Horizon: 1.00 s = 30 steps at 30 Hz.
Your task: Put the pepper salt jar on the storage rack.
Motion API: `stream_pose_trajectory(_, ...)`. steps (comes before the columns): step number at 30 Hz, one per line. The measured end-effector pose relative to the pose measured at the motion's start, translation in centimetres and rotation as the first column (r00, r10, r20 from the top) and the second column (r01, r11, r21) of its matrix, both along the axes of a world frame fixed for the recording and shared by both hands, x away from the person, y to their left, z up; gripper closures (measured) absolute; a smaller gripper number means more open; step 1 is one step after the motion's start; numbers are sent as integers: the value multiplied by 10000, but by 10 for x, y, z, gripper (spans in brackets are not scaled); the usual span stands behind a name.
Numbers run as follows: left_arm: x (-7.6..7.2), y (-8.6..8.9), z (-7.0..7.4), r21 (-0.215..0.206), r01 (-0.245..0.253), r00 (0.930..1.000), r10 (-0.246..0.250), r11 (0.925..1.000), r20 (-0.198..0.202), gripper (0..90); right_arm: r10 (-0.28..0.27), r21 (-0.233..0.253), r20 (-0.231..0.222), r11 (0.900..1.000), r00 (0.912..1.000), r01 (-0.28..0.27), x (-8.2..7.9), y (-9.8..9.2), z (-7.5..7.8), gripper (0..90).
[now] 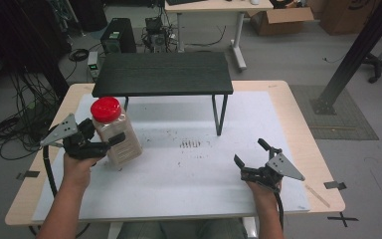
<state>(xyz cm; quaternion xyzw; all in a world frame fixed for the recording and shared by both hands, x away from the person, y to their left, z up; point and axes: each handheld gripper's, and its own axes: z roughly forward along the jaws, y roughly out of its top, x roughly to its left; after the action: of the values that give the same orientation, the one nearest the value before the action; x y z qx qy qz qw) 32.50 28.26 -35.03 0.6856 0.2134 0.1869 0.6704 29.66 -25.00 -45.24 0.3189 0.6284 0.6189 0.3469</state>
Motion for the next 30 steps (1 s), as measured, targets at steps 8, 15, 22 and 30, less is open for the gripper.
stream_pose_trajectory(8,-2,-3,29,-161,51,10000,-51,9999,-1,239,9,5,-4,10000,10000,-9,0,0,0,0)
stream_pose_trajectory(15,0,-7,53,-319,132,9999,-130,9994,73,239,18,16,-21,10000,10000,-17,0,0,0,0)
stream_pose_trajectory(22,5,-12,75,-346,181,9997,-176,9992,140,239,23,10,-33,10000,10000,-23,0,0,0,0)
stream_pose_trajectory(30,16,-15,94,-391,161,9999,-159,9991,51,239,21,19,-57,10000,10000,-21,1,0,0,0)
